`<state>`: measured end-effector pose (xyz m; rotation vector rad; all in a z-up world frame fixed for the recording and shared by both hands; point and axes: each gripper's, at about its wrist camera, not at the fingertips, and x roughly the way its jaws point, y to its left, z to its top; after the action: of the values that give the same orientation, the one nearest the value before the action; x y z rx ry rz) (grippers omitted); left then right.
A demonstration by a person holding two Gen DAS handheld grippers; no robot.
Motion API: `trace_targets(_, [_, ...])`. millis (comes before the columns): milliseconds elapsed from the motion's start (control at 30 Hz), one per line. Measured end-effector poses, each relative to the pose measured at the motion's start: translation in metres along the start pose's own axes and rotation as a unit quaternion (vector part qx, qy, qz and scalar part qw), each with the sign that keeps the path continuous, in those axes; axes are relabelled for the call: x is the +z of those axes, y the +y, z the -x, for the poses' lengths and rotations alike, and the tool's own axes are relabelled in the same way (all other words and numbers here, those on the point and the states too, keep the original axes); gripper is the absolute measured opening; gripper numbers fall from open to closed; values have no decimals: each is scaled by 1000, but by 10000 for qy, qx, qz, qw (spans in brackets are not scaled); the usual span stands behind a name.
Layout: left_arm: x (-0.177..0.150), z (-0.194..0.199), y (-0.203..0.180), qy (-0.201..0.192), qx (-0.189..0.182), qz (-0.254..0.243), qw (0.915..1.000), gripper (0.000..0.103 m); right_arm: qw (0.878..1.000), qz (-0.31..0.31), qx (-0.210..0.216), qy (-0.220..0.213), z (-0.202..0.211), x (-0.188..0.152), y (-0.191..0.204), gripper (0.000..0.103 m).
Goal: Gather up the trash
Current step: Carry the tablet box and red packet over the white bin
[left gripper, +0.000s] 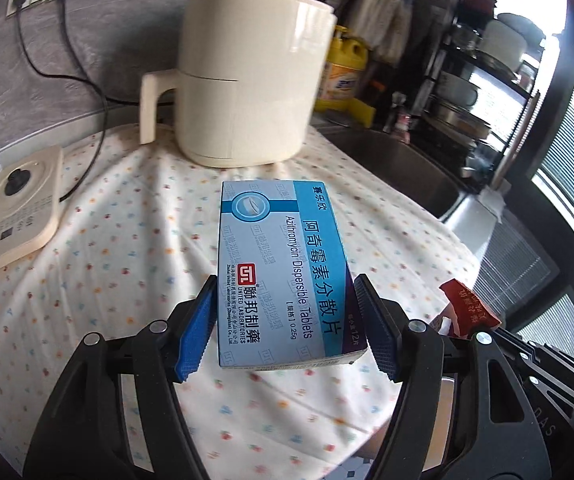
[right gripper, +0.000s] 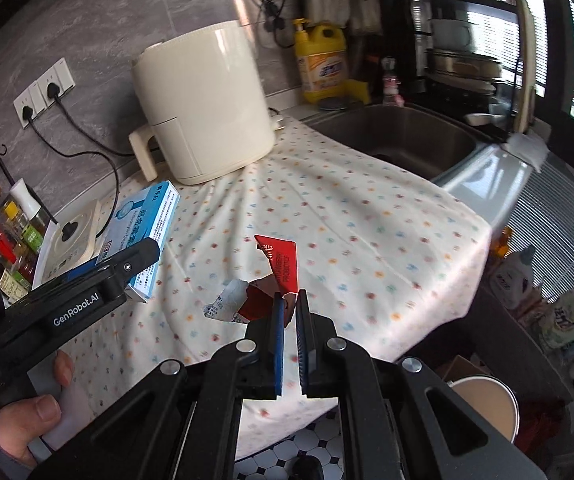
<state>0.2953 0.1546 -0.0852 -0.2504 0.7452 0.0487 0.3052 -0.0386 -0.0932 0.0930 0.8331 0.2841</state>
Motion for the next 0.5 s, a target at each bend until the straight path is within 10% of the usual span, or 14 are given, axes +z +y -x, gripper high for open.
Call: trace_targets(500, [-73, 34, -129, 238, -460, -718, 9961, 67, 9966, -656, -462, -170, 95, -77, -124, 6])
